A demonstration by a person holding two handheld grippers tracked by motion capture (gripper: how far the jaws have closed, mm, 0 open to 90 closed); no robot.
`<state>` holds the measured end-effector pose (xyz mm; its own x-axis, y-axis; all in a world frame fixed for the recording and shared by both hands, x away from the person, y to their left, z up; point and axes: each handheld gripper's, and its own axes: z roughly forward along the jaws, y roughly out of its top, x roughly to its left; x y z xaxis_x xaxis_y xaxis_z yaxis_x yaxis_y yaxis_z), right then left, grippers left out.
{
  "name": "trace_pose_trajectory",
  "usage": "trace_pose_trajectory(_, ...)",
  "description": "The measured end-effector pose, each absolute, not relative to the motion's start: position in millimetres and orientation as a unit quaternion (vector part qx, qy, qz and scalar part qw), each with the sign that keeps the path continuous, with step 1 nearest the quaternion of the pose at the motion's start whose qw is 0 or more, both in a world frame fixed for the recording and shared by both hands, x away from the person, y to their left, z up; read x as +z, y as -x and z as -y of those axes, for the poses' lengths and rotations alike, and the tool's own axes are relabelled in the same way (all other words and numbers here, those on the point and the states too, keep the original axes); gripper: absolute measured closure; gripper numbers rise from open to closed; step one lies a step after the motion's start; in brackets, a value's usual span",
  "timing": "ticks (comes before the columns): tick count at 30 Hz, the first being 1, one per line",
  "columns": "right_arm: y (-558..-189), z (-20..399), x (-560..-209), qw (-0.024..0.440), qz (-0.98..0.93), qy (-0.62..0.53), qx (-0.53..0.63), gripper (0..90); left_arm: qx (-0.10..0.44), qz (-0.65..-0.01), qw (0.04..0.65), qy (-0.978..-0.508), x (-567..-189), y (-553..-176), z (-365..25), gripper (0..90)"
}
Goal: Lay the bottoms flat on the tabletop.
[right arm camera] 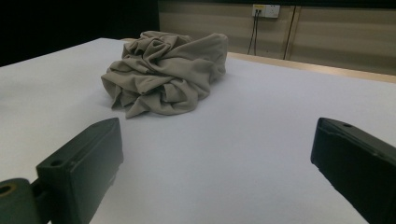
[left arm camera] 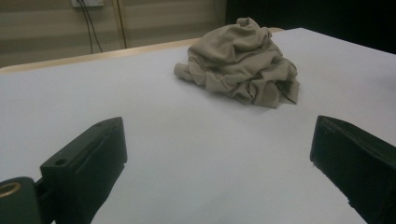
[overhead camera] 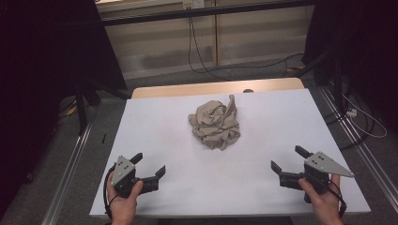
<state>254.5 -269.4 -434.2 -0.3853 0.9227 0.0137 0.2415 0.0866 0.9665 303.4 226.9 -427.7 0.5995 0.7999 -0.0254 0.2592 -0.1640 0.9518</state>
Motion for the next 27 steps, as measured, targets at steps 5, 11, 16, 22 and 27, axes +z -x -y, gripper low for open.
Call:
trace_pose_trajectory(5,-256,269,-435,0.328,-0.665,-0.437,0.510,1.6,0.251,-0.373,0.525,-0.723,-428,-306,-226,3.8)
trace_pose_trajectory(11,-258,269,-436,0.318,-0.671,-0.433,0.511,1.7,0.247,-0.377,0.514,-0.730,-429,-307,-225,3.9)
trace_pose_trajectory(16,-261,266,-437,0.309,-0.681,-0.429,0.507,1.7,0.230,-0.373,0.512,-0.739,-431,-308,-222,4.7)
trace_pose_trajectory(22,-265,254,-441,0.298,-0.701,-0.425,0.489,2.0,0.190,-0.344,0.499,-0.772,-435,-308,-212,5.4)
trace_pose_trajectory(27,-269,241,-442,0.289,-0.719,-0.407,0.484,2.2,0.184,-0.344,0.507,-0.768,-435,-311,-208,5.7)
